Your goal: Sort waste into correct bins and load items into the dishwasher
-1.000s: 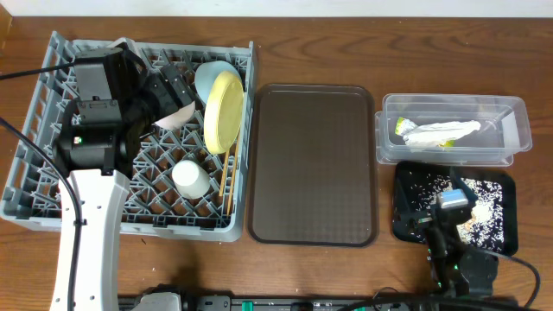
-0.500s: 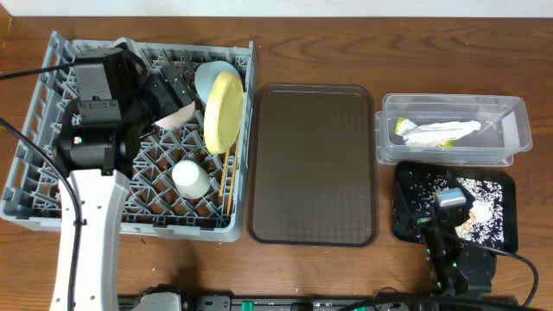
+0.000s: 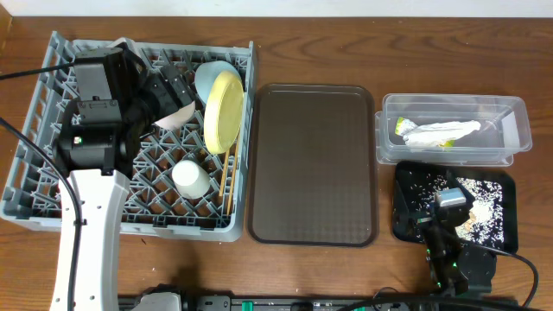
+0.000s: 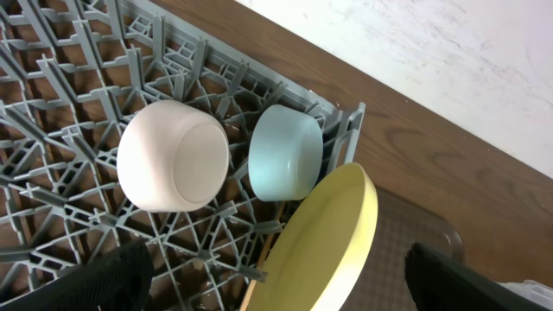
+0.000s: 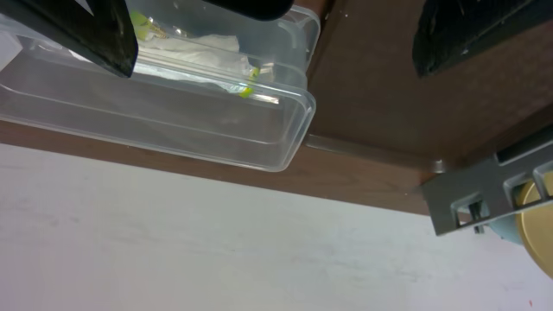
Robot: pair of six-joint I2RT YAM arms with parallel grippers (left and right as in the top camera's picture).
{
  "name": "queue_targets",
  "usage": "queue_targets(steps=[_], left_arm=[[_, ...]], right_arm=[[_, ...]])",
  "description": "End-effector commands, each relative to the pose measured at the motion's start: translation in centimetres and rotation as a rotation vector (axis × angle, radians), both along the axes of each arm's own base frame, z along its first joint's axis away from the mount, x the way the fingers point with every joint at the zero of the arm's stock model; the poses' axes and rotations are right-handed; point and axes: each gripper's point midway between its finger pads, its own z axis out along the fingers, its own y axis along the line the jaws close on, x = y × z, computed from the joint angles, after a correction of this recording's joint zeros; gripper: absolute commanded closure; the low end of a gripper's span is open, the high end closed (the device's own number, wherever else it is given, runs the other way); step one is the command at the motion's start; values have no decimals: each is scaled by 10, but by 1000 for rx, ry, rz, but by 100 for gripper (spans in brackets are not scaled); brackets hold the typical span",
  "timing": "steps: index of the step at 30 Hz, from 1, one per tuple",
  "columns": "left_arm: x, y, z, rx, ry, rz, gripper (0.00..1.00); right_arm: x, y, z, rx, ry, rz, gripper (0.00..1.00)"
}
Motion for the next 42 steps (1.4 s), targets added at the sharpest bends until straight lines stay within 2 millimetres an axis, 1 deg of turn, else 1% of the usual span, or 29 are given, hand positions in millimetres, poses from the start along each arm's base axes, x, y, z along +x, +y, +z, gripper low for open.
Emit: queue_targets(steps=[1, 3, 5, 9, 12, 14, 17, 20, 22, 23, 25, 29, 30, 32, 34, 42], left_arm=[[2, 2, 11, 10, -25, 10, 4], [-5, 12, 9, 64, -10, 44, 4], [-18, 18, 17, 88, -31, 71, 4], [-58, 20, 35, 101, -97, 92, 4], [-94, 18, 34, 102, -148, 95, 4], [-120, 17, 23, 102, -177, 96, 4], [-155, 15, -6, 101, -214, 98, 4], [-177, 14, -33, 99, -276, 102, 4], [-180, 14, -40, 97, -370, 107, 4], [-177, 14, -38, 97, -432, 110, 4], [-170, 14, -27, 97, -571, 115, 4], [-160, 15, 5, 94, -860, 126, 4], [-160, 15, 10, 93, -923, 128, 4], [-159, 15, 14, 92, -1004, 131, 4], [-156, 15, 9, 91, -1032, 131, 4], [-139, 17, -46, 95, -930, 135, 4]], right_arm=[[-1, 3, -1, 13, 3, 13, 1], [-1, 3, -1, 13, 3, 13, 1], [-1, 3, -1, 13, 3, 13, 1], [-1, 3, -1, 13, 3, 13, 1], [-1, 3, -1, 13, 3, 13, 1], [-1, 3, -1, 13, 3, 13, 1], [-1, 3, -1, 13, 3, 13, 1], [-1, 3, -1, 13, 3, 13, 1], [-1, 3, -1, 13, 3, 13, 1], [-1, 3, -1, 13, 3, 13, 1], [-1, 3, -1, 13, 3, 13, 1], [-1, 3, -1, 13, 3, 13, 1], [-1, 3, -1, 13, 3, 13, 1], [-1, 3, -1, 13, 3, 13, 1], [-1, 3, -1, 13, 3, 13, 1], [-1, 3, -1, 13, 3, 13, 1]])
